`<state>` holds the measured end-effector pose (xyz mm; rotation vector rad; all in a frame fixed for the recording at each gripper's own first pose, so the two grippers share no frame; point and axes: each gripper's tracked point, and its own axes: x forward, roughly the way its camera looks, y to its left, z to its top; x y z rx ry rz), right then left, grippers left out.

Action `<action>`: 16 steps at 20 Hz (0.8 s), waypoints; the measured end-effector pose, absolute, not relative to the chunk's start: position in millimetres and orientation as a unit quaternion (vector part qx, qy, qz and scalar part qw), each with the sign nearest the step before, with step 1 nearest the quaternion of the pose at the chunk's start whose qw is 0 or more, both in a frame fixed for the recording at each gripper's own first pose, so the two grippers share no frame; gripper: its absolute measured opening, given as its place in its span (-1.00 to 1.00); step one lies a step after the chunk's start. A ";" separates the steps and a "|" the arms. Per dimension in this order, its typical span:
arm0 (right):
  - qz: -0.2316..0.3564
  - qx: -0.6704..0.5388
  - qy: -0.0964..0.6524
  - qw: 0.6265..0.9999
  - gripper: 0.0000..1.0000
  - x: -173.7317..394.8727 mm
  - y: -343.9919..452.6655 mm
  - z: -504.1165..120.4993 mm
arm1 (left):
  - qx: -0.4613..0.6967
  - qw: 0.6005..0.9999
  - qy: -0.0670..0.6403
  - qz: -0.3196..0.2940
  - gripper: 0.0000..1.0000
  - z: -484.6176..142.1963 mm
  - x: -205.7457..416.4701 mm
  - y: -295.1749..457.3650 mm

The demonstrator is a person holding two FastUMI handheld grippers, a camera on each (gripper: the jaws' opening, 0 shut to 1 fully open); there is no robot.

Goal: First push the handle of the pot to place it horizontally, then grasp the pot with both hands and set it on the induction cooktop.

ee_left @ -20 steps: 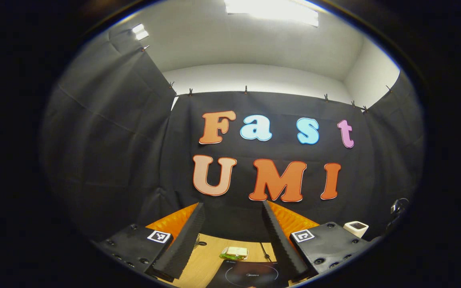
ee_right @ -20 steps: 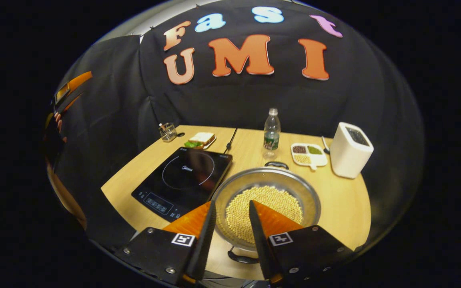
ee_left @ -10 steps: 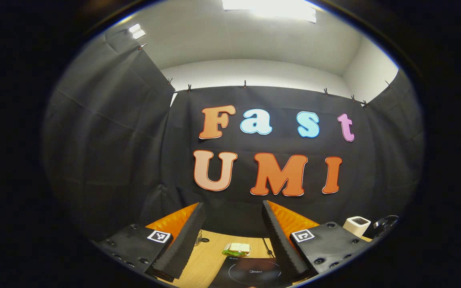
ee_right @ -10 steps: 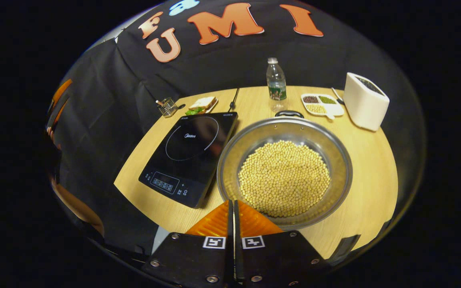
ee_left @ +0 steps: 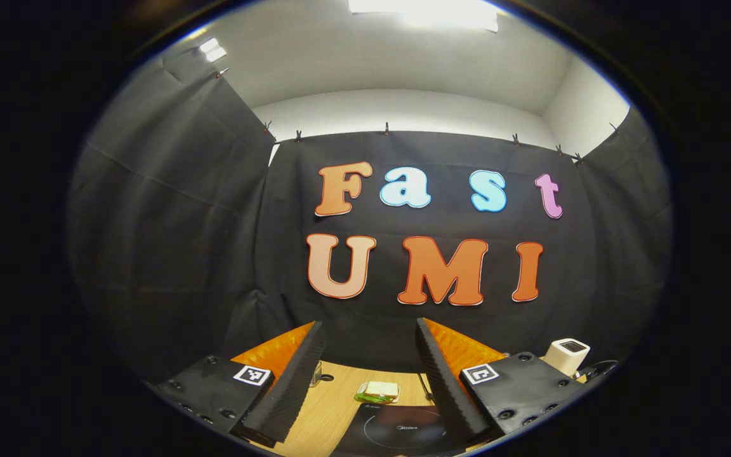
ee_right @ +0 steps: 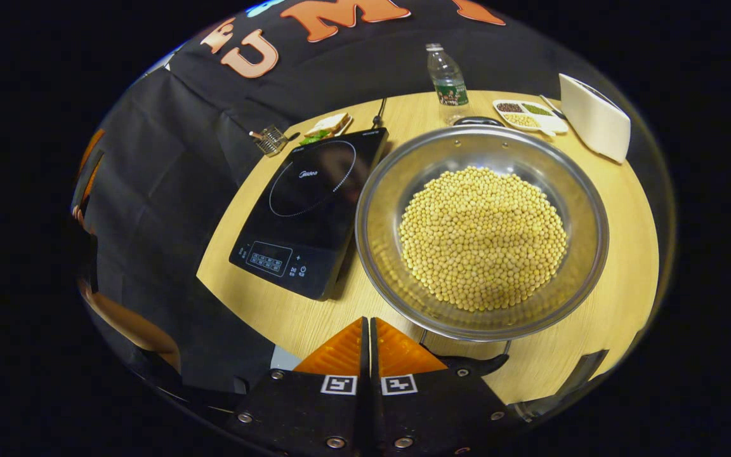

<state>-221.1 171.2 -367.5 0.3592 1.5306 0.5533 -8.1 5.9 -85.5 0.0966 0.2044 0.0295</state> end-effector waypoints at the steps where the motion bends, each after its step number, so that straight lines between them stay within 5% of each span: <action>1: 0.239 0.160 0.684 0.671 -1.00 -220.2 171.3 -374.0 | 0.050 0.993 0.104 0.015 0.90 -86.0 -8.4 6.9; 7: 0.232 0.197 0.711 0.634 -1.00 -238.6 179.2 -389.9 | 0.050 0.993 0.106 0.015 0.89 -91.8 -5.8 1.3; 16: 0.184 0.207 0.717 0.640 -1.00 -224.6 156.4 -413.8 | 0.055 0.991 0.119 0.016 0.86 -110.4 2.6 -4.1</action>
